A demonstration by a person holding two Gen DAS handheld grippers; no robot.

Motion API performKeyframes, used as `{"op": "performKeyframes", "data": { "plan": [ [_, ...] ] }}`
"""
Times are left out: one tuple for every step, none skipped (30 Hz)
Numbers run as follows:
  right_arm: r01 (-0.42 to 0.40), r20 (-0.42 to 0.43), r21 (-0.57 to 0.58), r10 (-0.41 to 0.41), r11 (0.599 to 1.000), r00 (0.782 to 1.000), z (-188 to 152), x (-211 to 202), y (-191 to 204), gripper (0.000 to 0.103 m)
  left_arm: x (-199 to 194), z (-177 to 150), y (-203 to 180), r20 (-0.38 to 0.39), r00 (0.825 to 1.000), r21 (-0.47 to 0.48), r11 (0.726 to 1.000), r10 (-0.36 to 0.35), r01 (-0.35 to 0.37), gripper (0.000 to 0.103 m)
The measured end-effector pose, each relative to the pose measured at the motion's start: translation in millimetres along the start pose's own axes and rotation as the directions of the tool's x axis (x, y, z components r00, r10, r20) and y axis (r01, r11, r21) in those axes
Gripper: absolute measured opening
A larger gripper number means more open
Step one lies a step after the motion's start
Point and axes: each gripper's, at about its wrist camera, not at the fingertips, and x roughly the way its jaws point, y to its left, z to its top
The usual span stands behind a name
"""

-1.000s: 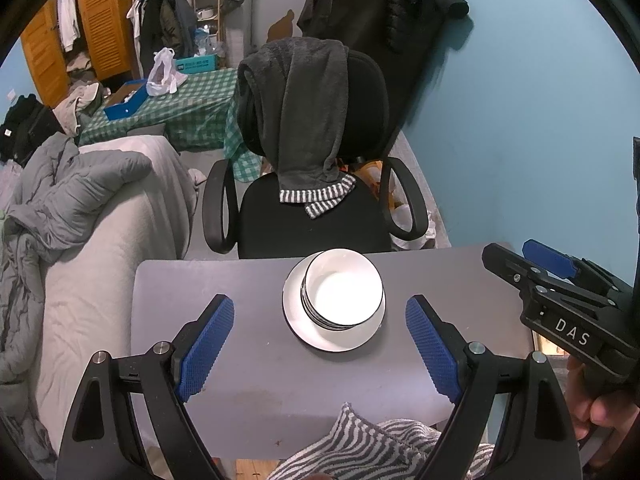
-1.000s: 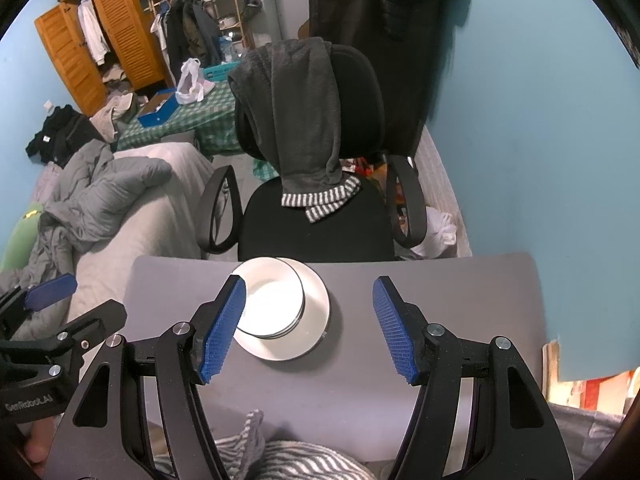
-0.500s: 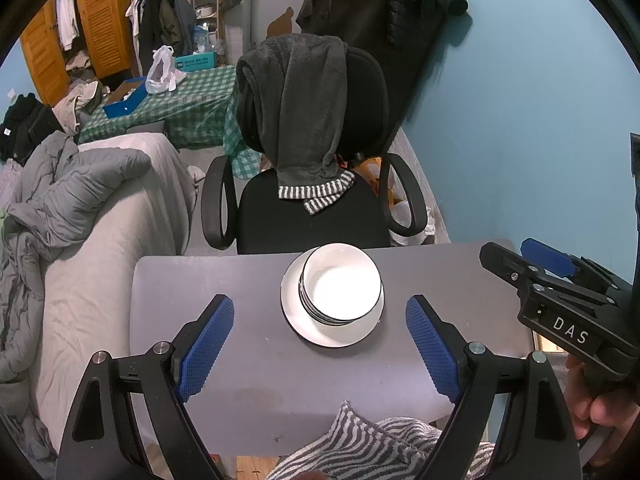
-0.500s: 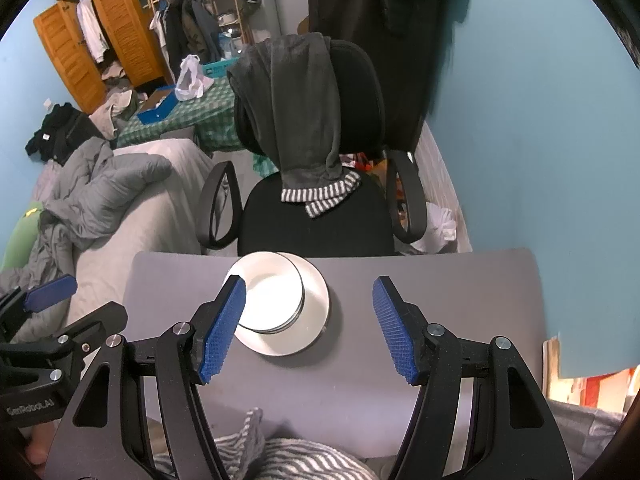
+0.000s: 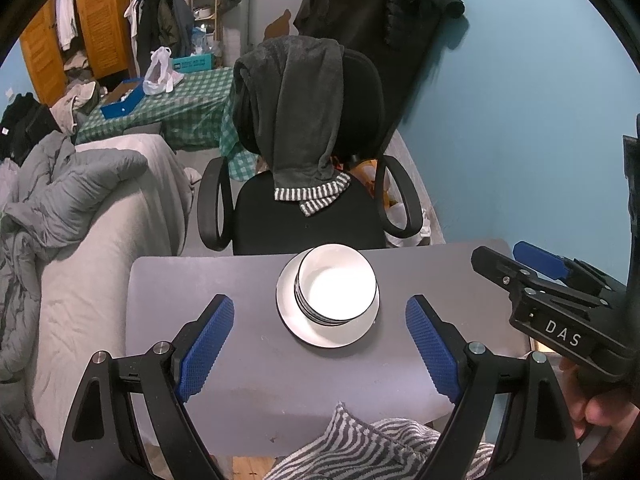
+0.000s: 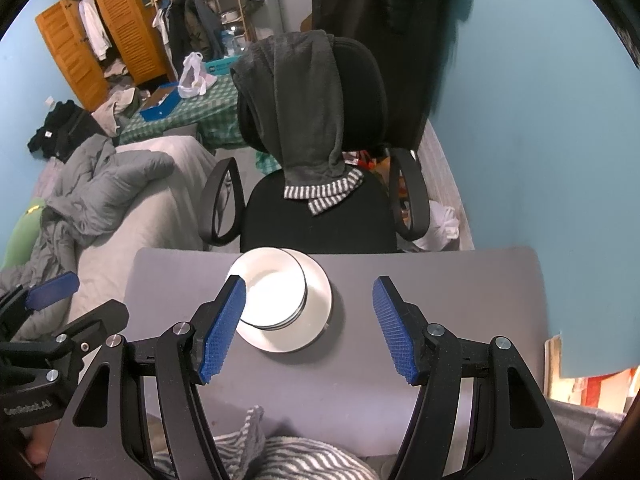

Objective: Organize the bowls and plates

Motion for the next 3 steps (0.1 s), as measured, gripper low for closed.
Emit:
{"op": "performKeyframes", "data": {
  "plan": [
    [0.001,0.0,0.0,-0.001,1.0,1.0,-0.1,0.0,0.1,0.065,0.8,0.8,-1.1,-0.001,1.0,0.004,1.0,0.0,0.0,0.089],
    [0.001,0.001,0.0,-0.001,1.0,1.0,0.1,-0.1,0.0,0.065,1.2,0.9,-1.6,-0.002,1.0,0.007,1.0,0.001,-0.001,0.089],
    [0.0,0.001,0.001,0.0,1.0,1.0,-0.6,-0.2,0.5,0.065,1.6,0.9,-2.7,-0.005,1.0,0.011,1.0,0.003,-0.003,0.089]
  ]
}}
